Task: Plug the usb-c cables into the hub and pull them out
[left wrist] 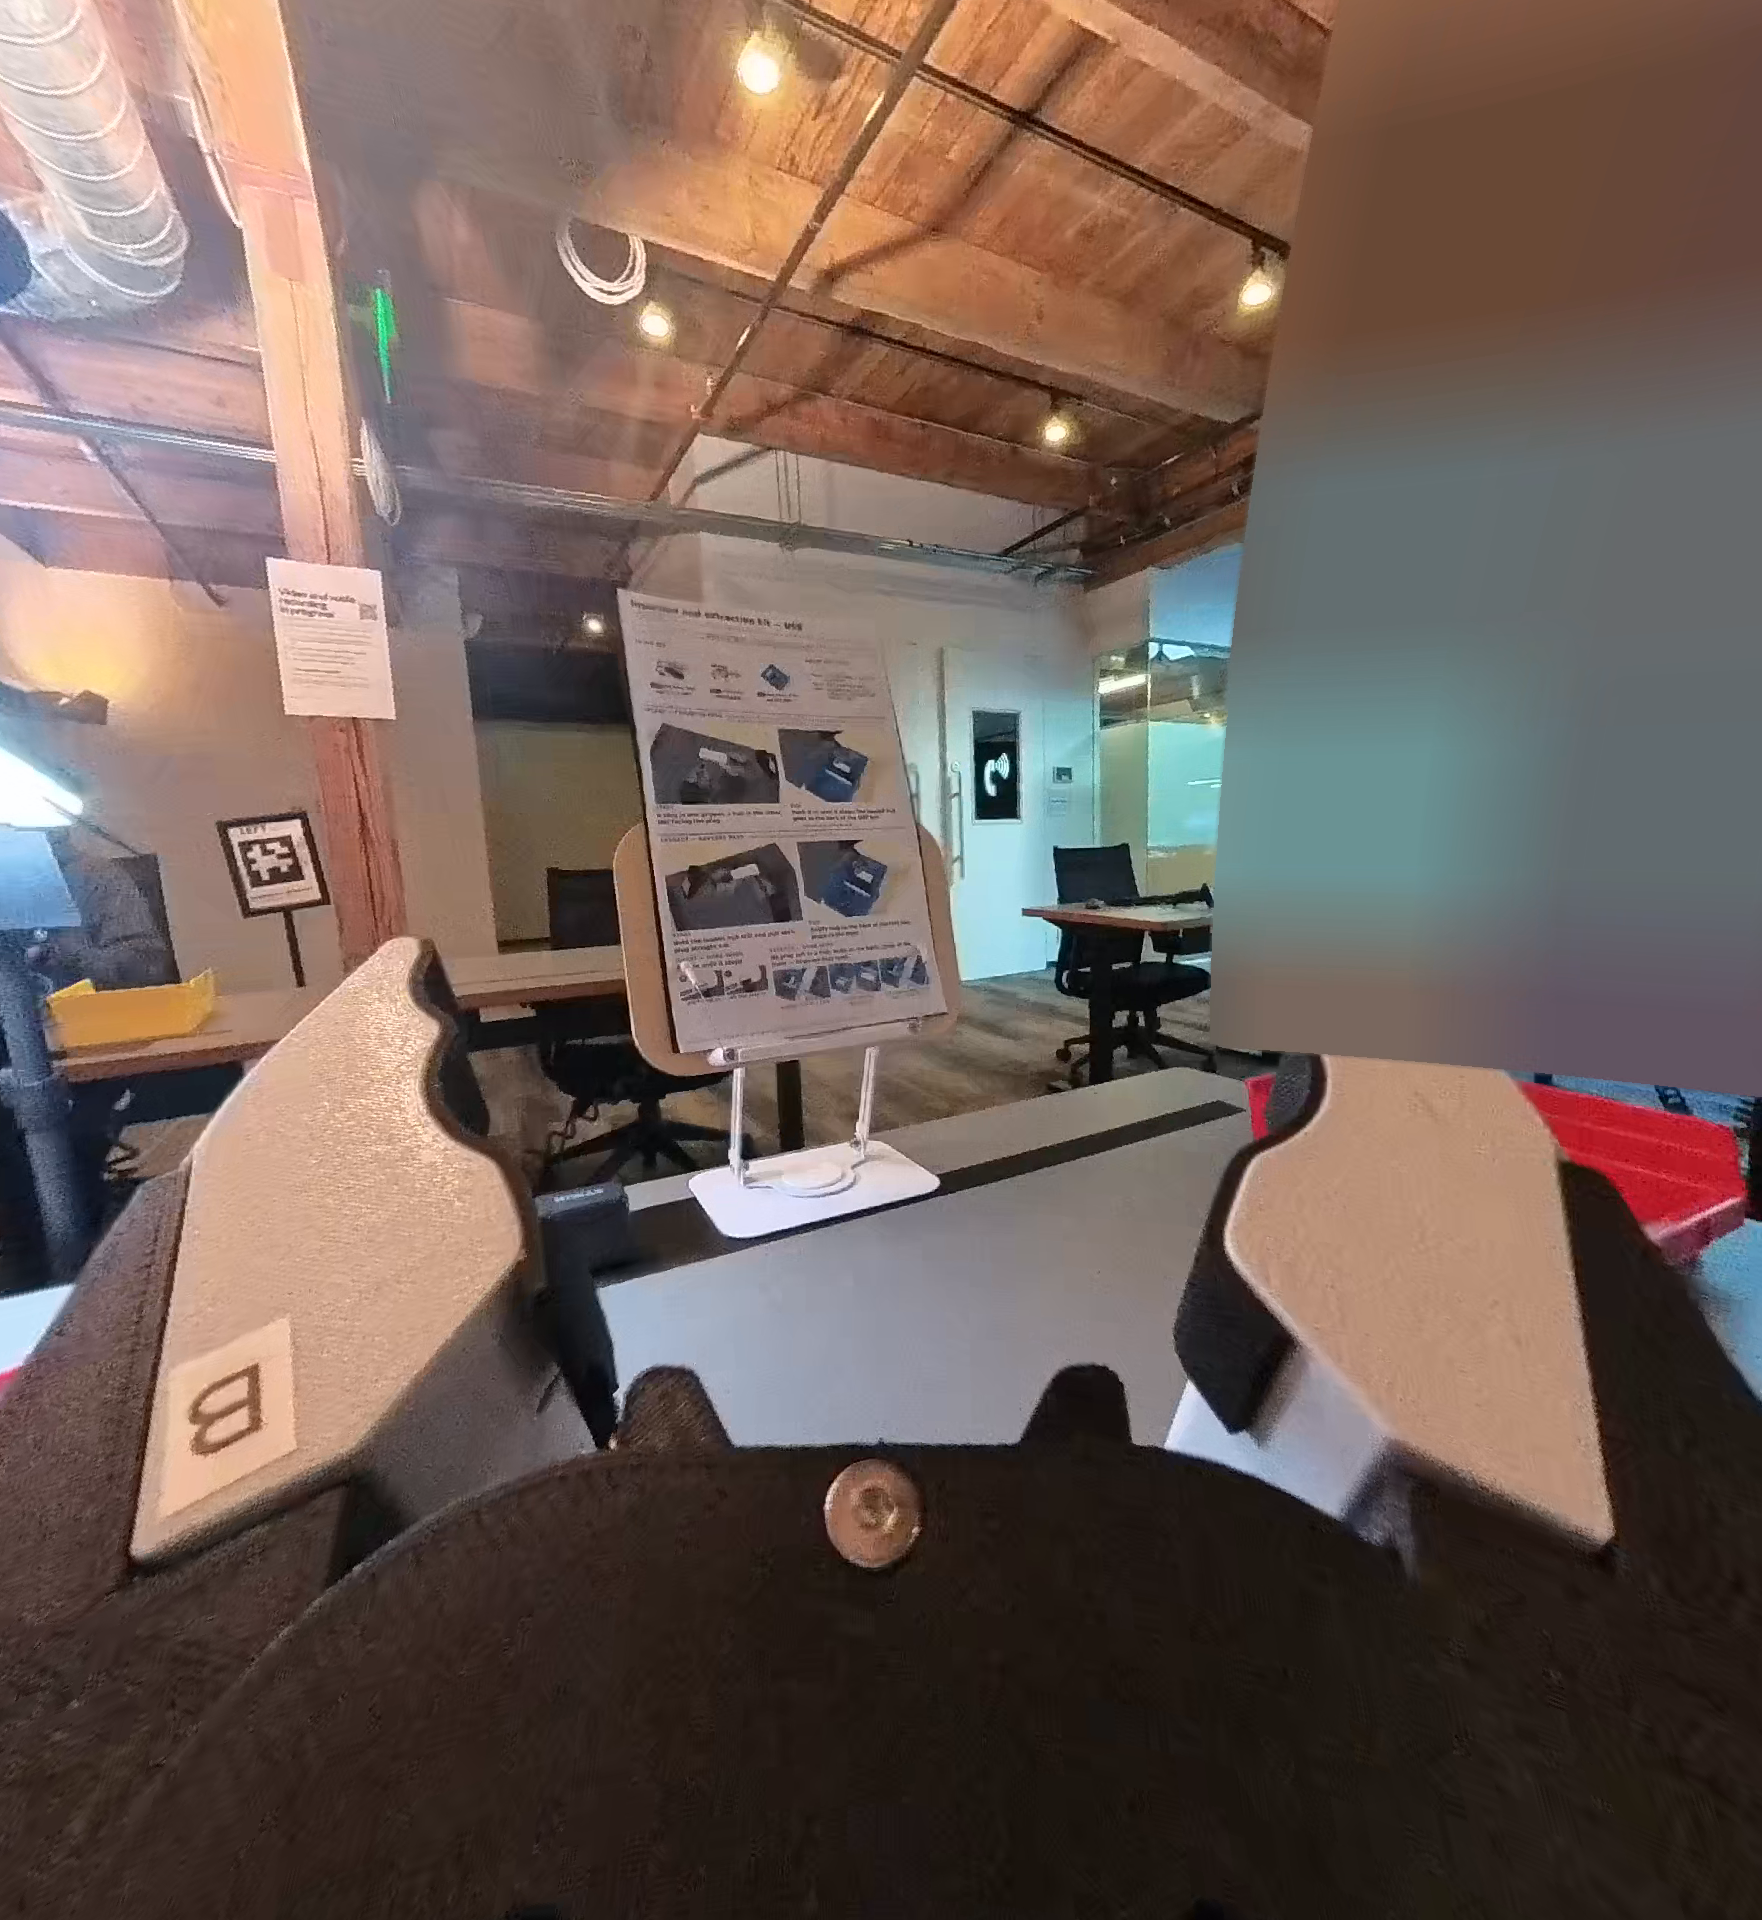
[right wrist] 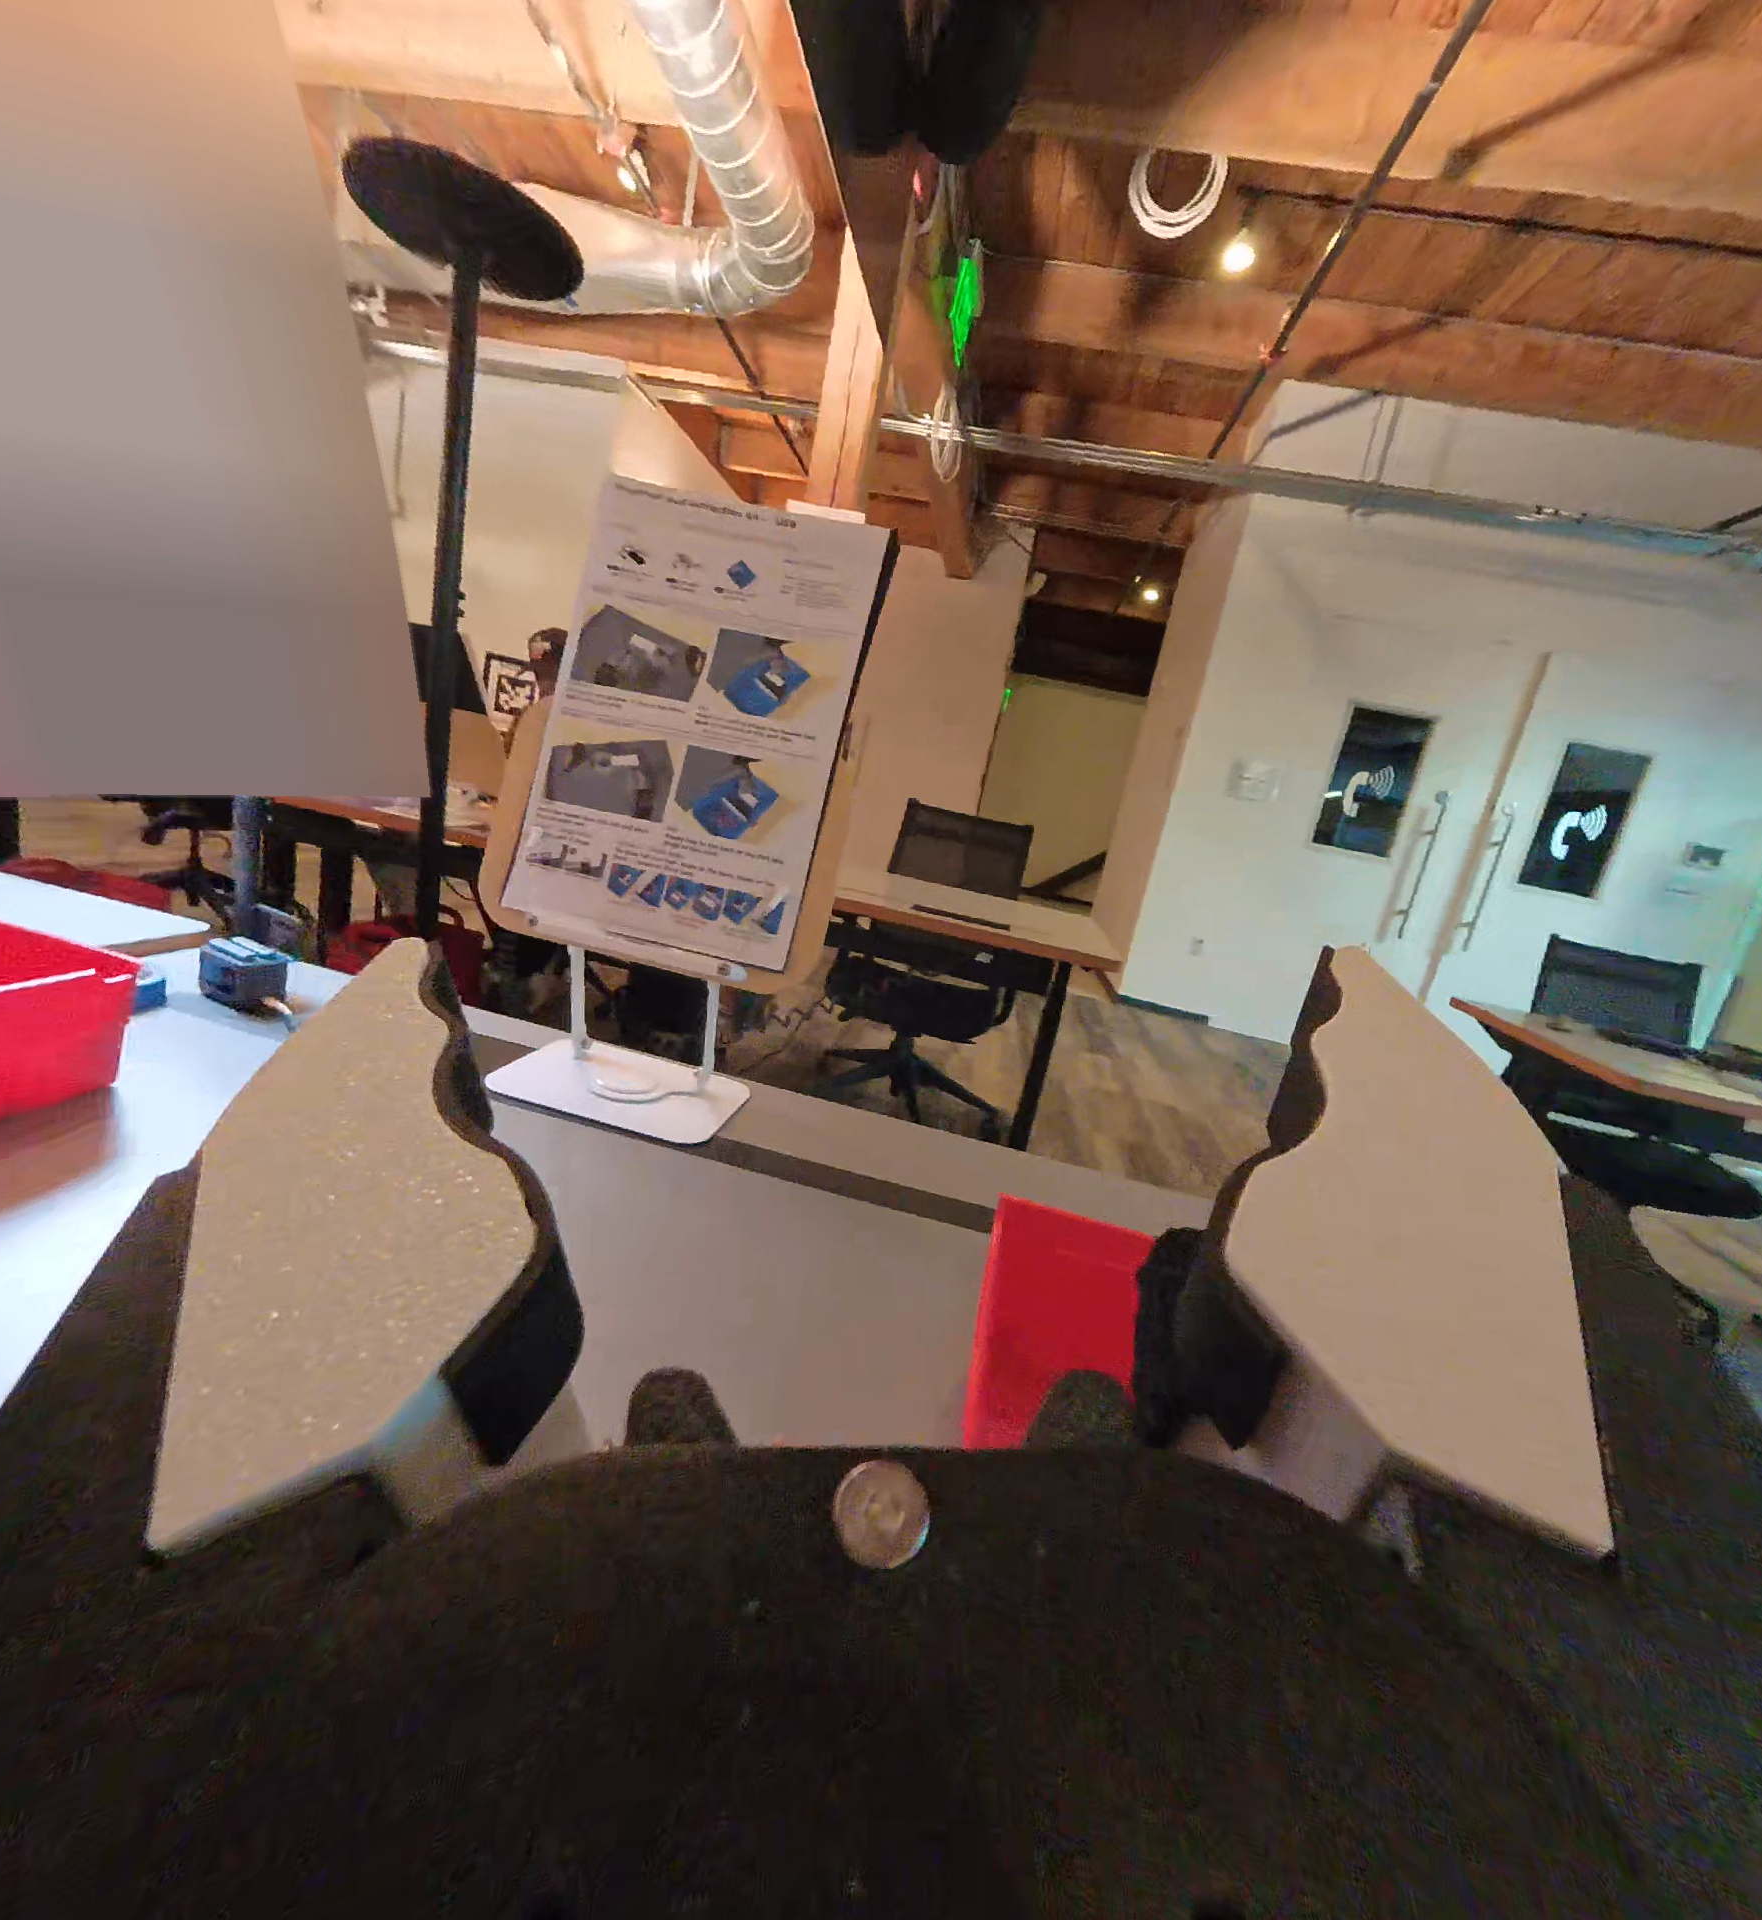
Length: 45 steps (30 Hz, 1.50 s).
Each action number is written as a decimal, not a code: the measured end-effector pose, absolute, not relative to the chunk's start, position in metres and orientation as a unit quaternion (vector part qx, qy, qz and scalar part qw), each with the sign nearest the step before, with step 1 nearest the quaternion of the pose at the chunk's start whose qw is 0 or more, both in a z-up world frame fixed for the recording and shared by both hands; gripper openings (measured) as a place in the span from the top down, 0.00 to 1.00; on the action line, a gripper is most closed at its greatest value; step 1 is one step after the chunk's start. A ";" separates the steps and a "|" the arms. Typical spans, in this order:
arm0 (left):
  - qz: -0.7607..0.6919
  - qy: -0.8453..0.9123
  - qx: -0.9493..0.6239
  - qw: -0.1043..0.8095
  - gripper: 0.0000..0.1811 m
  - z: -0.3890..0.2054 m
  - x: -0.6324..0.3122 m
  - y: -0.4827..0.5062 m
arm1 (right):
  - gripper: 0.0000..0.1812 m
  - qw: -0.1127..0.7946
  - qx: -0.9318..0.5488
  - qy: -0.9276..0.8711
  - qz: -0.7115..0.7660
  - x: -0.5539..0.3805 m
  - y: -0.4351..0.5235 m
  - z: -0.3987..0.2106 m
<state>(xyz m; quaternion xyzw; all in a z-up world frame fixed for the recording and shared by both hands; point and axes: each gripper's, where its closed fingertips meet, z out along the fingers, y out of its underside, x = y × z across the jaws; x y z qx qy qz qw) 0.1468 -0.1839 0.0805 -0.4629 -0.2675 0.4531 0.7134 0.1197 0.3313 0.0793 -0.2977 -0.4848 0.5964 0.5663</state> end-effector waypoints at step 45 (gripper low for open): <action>0.452 -0.346 -0.513 0.642 0.22 0.036 0.103 -0.209 | 0.22 0.549 -0.331 -0.481 0.598 0.094 0.334 0.074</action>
